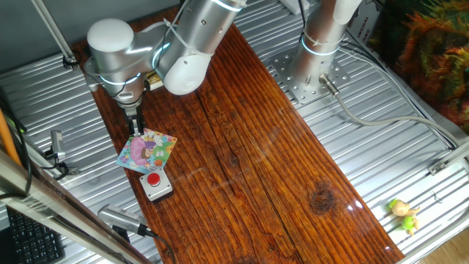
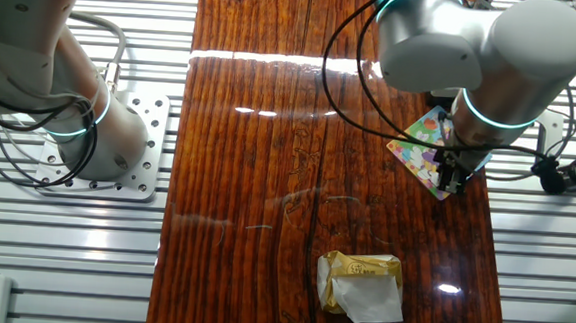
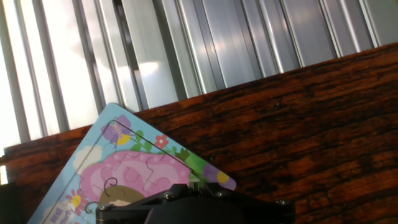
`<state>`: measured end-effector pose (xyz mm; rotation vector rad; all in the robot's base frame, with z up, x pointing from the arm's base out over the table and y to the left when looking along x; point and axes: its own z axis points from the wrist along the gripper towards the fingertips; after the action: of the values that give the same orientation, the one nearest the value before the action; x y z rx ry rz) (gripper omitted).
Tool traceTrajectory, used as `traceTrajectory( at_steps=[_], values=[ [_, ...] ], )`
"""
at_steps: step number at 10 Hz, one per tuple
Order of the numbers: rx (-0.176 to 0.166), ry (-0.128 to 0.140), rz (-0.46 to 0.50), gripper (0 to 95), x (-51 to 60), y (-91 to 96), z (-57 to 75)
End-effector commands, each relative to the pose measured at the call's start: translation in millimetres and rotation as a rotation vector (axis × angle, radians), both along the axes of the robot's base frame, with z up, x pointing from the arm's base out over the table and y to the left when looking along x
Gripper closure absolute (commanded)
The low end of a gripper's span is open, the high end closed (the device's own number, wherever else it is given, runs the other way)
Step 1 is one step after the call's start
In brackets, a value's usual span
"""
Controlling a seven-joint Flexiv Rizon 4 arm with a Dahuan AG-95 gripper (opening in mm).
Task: Assemble one piece of a puzzle
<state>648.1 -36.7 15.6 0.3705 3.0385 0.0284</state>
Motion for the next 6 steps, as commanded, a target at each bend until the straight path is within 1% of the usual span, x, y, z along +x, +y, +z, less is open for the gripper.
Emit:
traceTrajectory(
  at_steps=[1, 3, 6],
  values=[
    [-0.003, 0.006, -0.002, 95.0, 4.2, 1.2, 0.9],
    [-0.003, 0.005, -0.002, 95.0, 4.6, 1.3, 1.5],
    [-0.001, 0.015, -0.003, 95.0, 6.1, 1.4, 6.9]
  ],
)
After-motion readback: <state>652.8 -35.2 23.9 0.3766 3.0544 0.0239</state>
